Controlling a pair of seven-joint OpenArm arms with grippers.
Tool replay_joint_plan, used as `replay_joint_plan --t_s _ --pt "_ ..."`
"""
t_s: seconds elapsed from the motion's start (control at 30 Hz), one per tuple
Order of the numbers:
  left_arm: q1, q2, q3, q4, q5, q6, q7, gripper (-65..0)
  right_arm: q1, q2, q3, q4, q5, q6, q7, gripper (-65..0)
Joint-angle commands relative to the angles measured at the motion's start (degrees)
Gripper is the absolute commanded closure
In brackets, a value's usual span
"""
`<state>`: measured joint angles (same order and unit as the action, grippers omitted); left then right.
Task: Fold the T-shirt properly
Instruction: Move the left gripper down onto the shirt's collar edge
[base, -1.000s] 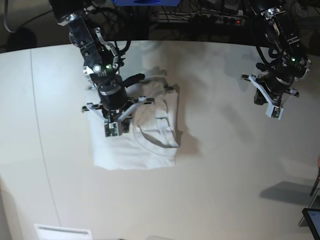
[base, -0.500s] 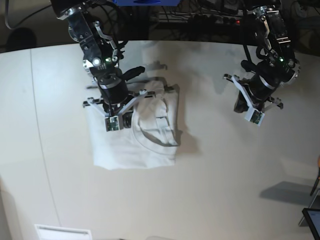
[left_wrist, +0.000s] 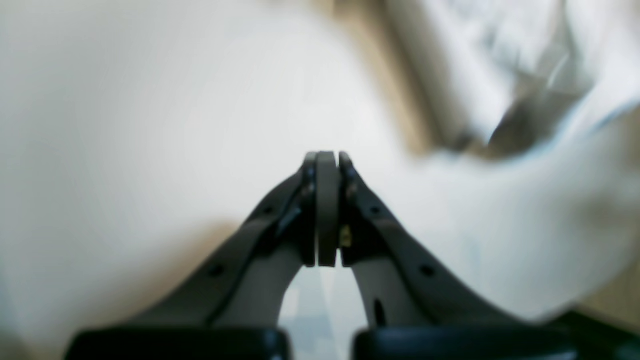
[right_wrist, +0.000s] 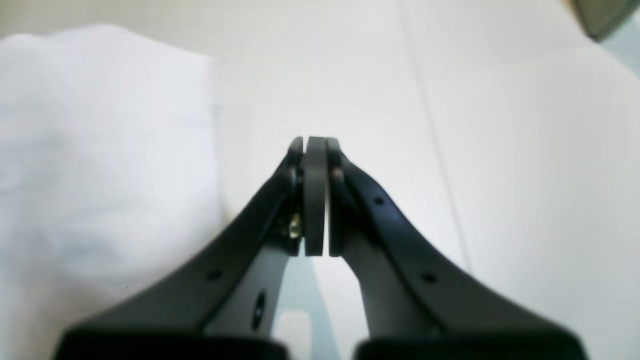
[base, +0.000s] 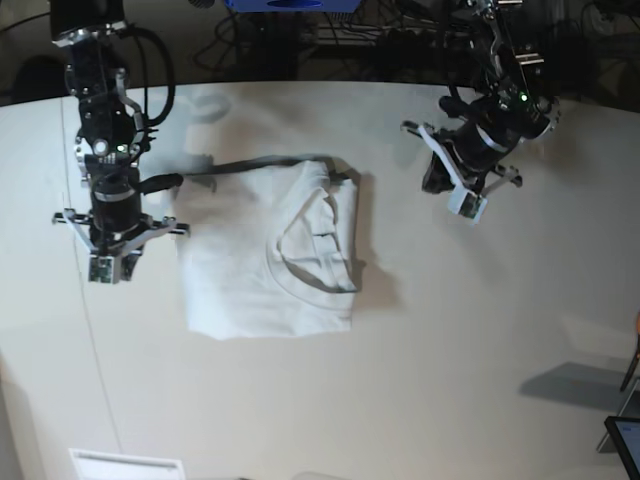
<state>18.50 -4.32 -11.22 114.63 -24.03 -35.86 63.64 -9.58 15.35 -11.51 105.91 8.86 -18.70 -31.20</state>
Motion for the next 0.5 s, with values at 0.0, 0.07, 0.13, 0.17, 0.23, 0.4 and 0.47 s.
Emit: replay_joint_plan --t_s 0.0,0.07,0.13,0.17,0.23,0.4,0.47 --pt "1.1 -1.4 0.0 1.2 -1.4 0.0 -1.4 0.0 -0.5 -0.3 -0.1 0.9 -0.1 0.3 0.2 -0.3" --pt "3.2 -2.5 0.5 1.3 -1.5 0.0 -1.5 0.0 -1.0 -0.3 -0.1 0.4 -0.1 0.3 -0.2 -0.3" --pt "4.9 -2.5 0.5 1.3 -1.5 0.0 -1.5 0.0 -2.0 -0.3 -0.1 -0.3 -0.1 0.3 -0.3 -0.3" --pt "5.4 -2.6 0.5 1.2 -1.5 0.0 -1.5 0.0 -2.3 -0.3 -0.1 -0.9 -0.1 0.3 -0.3 -0.3" --pt "6.2 -2.6 0.6 1.3 -1.5 0.0 -1.5 0.0 -2.4 -0.4 -0.1 -2.3 -0.1 0.3 -0.1 -0.3" --pt "7.5 -2.6 5.2 1.3 -1.5 -0.1 -1.6 0.0 -2.5 -0.4 -0.4 -3.4 -0.1 0.3 0.6 -0.3" --pt "7.4 -2.4 7.1 1.2 -1.5 -0.1 -1.6 0.0 -2.3 -0.3 -0.6 -2.0 -0.1 0.3 2.8 -0.3"
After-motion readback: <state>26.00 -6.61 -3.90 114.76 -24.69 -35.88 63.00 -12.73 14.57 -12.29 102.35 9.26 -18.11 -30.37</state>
